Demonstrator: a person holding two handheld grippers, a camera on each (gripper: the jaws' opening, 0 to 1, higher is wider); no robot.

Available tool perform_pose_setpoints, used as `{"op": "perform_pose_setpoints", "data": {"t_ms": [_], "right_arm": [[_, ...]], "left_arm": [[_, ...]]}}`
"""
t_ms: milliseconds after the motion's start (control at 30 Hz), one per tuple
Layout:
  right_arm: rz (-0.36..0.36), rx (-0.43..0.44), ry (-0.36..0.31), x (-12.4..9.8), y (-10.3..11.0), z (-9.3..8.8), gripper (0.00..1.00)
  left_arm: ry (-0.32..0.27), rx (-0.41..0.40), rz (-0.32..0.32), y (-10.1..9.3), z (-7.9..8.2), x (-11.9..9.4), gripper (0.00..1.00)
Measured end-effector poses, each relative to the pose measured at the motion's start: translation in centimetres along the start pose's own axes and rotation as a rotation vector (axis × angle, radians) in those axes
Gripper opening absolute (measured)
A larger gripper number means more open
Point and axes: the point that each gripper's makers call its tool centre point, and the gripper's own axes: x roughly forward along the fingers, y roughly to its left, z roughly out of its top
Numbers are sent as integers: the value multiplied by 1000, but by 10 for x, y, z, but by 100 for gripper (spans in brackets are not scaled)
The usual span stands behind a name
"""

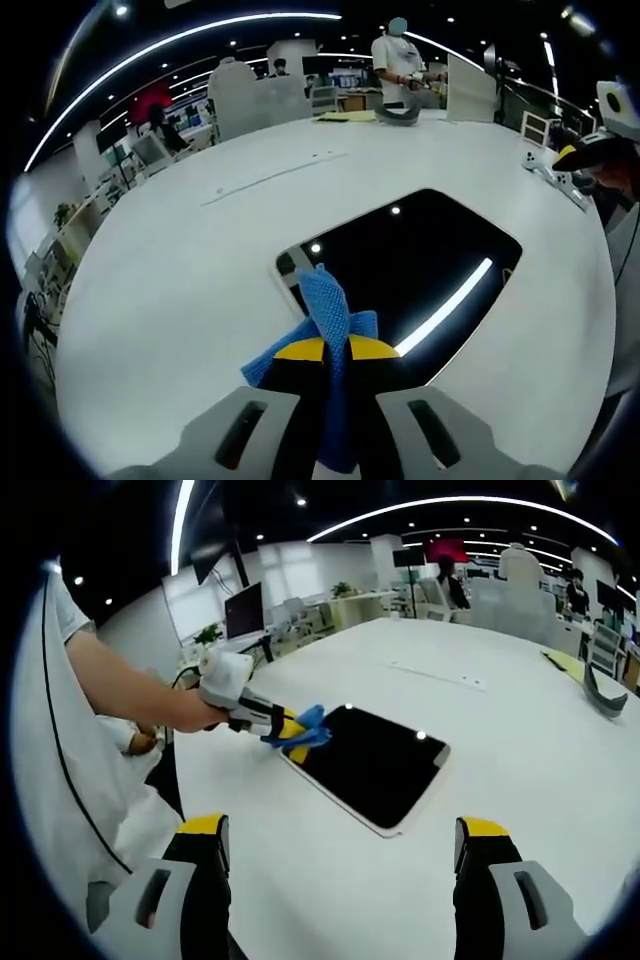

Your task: Wipe the mirror surface with the cleaning cloth until all visible marks leave the cleaned area.

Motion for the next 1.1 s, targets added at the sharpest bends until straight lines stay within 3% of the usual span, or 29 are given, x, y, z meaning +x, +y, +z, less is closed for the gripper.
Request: {"op": "perform_pose_setpoints", "data": {"t_ms": [1100], "right_arm": [[4,6,-14,0,0,-1,93]], "left_arm": [[16,116,-112,-53,4,1,4]]}}
